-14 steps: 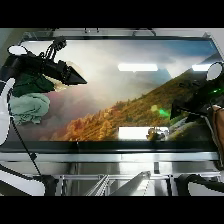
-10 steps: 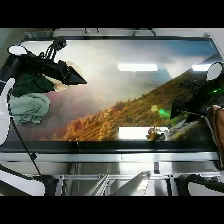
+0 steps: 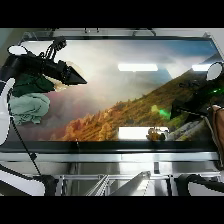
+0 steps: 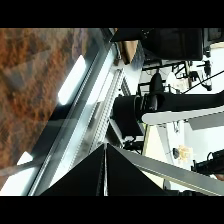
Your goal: Fold the shirts.
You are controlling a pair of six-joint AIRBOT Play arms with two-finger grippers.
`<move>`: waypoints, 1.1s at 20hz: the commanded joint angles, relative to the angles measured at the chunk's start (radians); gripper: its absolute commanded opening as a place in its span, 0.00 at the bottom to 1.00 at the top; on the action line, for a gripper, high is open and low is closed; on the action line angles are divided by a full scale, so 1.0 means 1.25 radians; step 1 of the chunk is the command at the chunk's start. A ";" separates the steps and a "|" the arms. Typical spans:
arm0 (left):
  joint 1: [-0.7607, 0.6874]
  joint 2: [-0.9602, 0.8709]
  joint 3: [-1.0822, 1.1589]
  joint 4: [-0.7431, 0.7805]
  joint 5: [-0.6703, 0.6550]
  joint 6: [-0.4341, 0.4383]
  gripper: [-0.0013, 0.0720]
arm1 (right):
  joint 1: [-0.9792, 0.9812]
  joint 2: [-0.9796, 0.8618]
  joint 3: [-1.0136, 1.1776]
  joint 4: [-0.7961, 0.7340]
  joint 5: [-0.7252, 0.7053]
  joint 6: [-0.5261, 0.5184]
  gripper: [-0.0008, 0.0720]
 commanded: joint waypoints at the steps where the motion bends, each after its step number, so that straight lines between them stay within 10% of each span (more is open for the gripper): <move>1: 0.000 0.000 0.000 0.000 0.000 0.000 0.02 | 0.001 0.000 0.000 -0.002 -0.005 -0.010 0.97; 15: -0.013 0.000 0.002 -0.037 0.098 0.011 0.02 | 0.001 -0.019 0.000 0.052 -0.105 -0.007 0.97; 20: 0.046 0.000 0.150 0.448 0.320 -0.091 0.02 | 0.001 -0.042 0.000 0.070 -0.249 -0.007 0.97; 21: 0.062 0.000 0.161 0.512 0.372 -0.098 0.07 | 0.001 -0.045 0.000 0.080 -0.270 -0.007 0.97; 22: 0.079 -0.001 0.159 0.551 0.429 -0.098 0.57 | 0.001 -0.047 0.000 0.085 -0.288 -0.006 0.97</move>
